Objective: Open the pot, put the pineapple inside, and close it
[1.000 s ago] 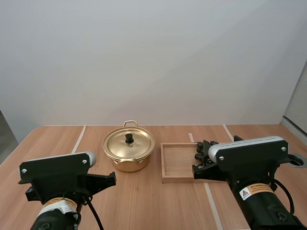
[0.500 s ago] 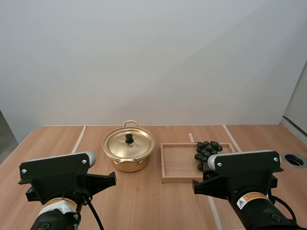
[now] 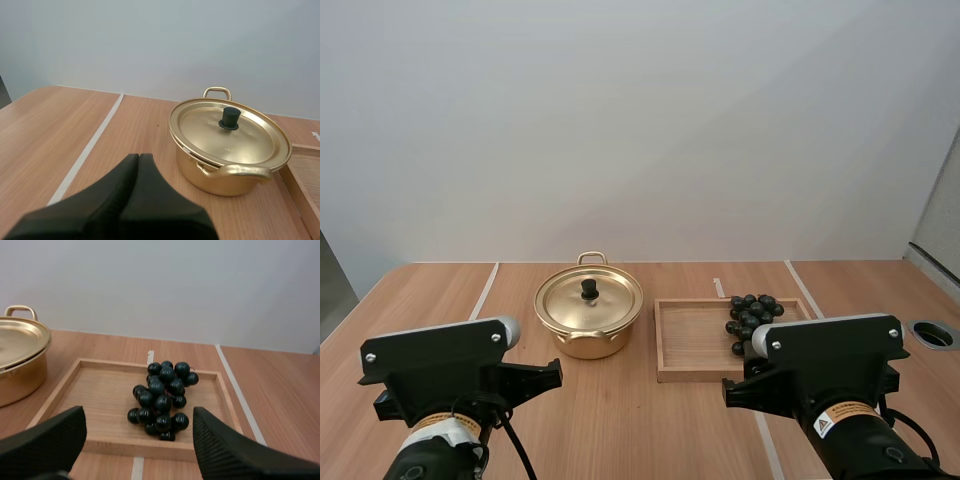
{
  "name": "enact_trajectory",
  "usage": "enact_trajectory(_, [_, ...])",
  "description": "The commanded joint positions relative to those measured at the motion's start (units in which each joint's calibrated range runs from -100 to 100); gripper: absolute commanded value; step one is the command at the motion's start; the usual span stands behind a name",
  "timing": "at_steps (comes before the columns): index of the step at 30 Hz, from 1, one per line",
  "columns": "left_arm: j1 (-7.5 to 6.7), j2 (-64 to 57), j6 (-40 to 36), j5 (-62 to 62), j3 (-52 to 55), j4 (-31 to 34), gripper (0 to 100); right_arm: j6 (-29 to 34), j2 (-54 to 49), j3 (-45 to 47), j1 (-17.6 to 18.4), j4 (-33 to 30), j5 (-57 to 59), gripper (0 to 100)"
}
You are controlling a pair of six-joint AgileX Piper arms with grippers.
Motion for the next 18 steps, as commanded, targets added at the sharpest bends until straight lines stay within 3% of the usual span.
enact_trajectory(1, [0.06, -0.3, 0.0, 0.0, 0.0, -0.6, 0, 0.3, -0.5, 0.0, -0.2, 0.0, 2.5, 100])
enact_trajectory(2, [0.06, -0.3, 0.0, 0.0, 0.0, -0.6, 0, 0.3, -0.5, 0.0, -0.2, 0.0, 2.5, 100])
enact_trajectory(4, [0.06, -0.3, 0.0, 0.0, 0.0, -0.6, 0, 0.3, -0.5, 0.0, -0.2, 0.0, 2.5, 79])
enact_trajectory(6, [0.06, -0.3, 0.0, 0.0, 0.0, -0.6, 0, 0.3, -0.5, 0.0, -0.1, 0.0, 2.5, 44])
enact_trajectory(8, [0.06, -0.3, 0.0, 0.0, 0.0, -0.6, 0, 0.3, -0.5, 0.0, 0.0, 0.0, 2.5, 0])
enact_trajectory(18, [0.06, -0.3, 0.0, 0.0, 0.0, -0.6, 0, 0.3, -0.5, 0.0, 0.0, 0.3, 2.3, 0])
